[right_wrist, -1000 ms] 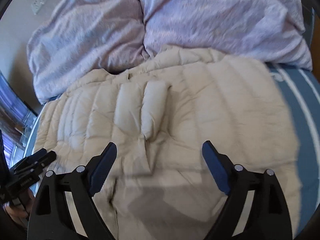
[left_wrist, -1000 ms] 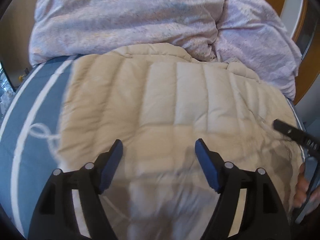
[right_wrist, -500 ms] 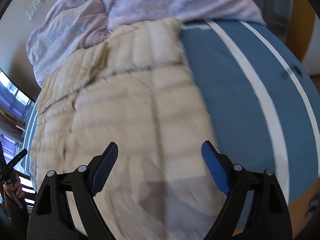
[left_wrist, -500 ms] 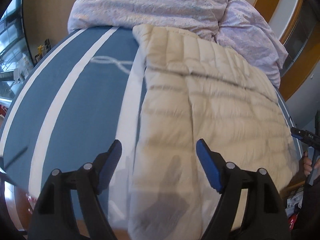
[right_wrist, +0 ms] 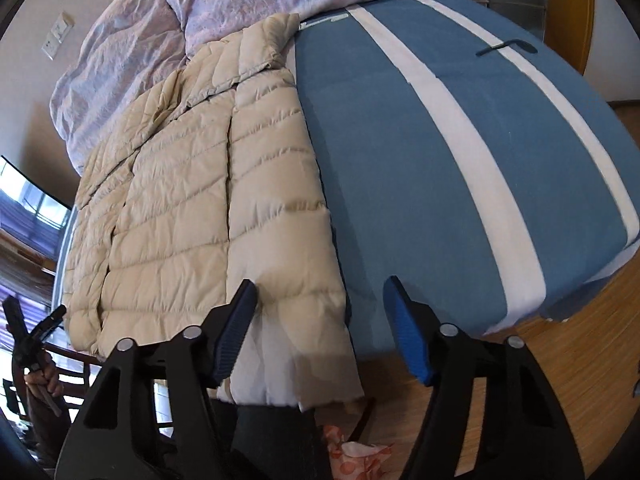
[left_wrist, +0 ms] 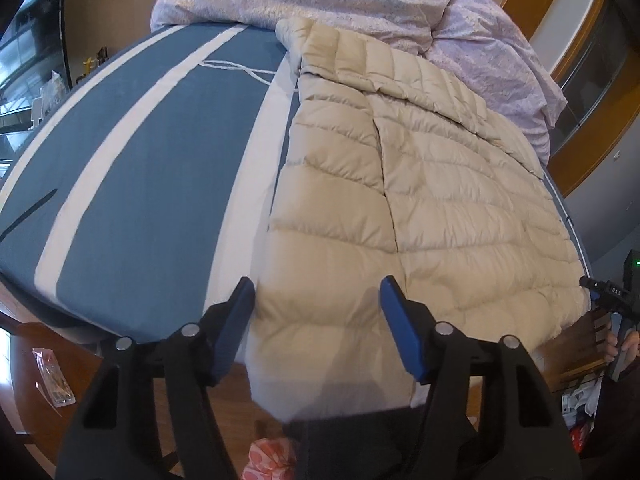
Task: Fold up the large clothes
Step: 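Grasp the jacket hem with the left tool while the right tool grasps the hem too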
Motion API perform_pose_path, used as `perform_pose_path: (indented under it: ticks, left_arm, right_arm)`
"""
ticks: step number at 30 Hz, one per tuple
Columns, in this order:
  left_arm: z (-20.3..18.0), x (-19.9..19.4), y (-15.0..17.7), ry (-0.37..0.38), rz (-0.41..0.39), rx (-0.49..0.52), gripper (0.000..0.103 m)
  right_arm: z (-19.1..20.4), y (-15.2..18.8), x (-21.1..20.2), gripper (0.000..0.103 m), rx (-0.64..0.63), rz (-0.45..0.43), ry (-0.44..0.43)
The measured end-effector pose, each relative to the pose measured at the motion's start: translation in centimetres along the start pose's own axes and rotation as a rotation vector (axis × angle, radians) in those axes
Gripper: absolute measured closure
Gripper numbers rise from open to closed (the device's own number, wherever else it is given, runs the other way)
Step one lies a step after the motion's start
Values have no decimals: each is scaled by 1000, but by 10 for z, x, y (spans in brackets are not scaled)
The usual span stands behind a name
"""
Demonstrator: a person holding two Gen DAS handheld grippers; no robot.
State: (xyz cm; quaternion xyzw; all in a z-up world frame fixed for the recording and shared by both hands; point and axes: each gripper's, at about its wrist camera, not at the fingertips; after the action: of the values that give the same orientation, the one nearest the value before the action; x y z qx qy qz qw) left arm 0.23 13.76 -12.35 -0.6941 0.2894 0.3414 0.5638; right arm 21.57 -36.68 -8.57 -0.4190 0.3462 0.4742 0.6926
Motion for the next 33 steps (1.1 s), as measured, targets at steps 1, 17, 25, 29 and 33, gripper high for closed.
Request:
perform_pose_path:
  ticks: [1, 17, 25, 29, 33]
  left_arm:
    - [0, -2, 2, 4, -4, -4, 41]
    - [-11, -6, 22, 33, -20, -17, 65]
    - [-11, -12, 19, -6, -25, 2, 94]
    - [-20, -19, 10, -51, -37, 49, 97]
    - [-29, -31, -2, -103, -73, 103, 98]
  right_arm:
    - [-1, 2, -1, 37, 3, 3, -11]
    - [-4, 24, -3, 76, 52, 42, -179]
    - [7, 20, -14, 92, 16, -15, -163]
    - [16, 14, -25, 93, -2, -63, -160]
    - [25, 7, -34, 94, -14, -106, -153]
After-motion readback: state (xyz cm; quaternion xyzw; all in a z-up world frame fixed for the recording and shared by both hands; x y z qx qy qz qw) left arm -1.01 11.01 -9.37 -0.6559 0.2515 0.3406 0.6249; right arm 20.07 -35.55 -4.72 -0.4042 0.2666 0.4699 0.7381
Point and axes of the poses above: each gripper's, at about its wrist camera, not at the fingertips, and x roughly the way its jaws point, z to its left, y to its underside, and after that the axes turned 14 degrees about x, right-handed
